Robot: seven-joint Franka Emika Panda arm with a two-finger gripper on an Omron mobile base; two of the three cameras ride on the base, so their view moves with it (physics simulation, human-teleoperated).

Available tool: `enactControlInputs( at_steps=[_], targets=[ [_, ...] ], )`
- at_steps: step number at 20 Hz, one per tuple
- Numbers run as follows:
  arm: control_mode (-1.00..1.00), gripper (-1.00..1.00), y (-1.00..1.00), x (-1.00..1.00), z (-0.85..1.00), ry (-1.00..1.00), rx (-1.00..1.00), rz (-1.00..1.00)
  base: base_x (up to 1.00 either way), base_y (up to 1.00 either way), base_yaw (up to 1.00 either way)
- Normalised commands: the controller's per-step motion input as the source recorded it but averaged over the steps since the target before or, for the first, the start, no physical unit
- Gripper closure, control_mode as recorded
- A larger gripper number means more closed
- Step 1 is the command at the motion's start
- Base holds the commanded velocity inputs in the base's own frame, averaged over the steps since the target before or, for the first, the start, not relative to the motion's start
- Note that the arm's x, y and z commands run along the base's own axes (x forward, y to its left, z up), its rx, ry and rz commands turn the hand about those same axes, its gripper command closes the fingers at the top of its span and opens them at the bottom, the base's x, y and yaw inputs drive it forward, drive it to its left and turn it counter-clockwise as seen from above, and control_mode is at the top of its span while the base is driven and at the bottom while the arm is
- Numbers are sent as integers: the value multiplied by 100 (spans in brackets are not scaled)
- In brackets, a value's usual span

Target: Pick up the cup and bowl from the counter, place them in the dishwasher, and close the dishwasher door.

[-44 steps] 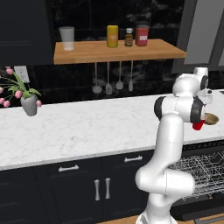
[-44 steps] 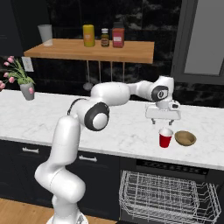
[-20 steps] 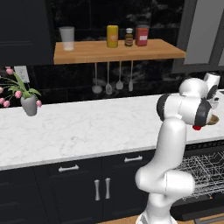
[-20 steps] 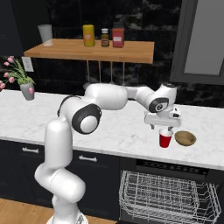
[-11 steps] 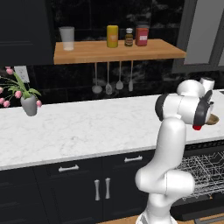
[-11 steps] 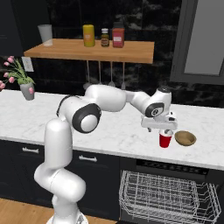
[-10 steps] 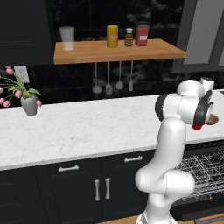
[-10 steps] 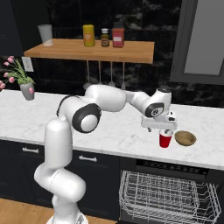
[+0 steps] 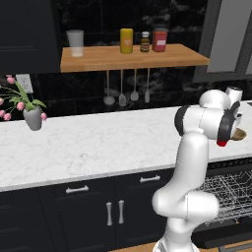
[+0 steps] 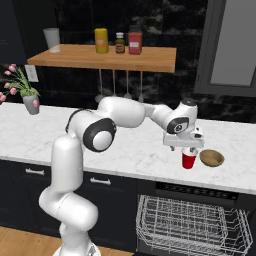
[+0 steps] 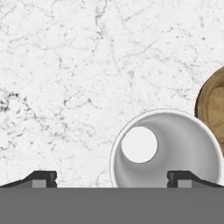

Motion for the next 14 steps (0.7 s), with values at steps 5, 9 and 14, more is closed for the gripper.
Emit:
enactControlInputs(
  at_steps=[5,9,14],
  targets=[
    [-100,-100,0,0,-10,0,0,0,0,0,0],
    [-100,-100,0,0,-48,0,0,0,0,0,0],
    [-100,-100,0,0,-34,0,0,0,0,0,0]
  ],
)
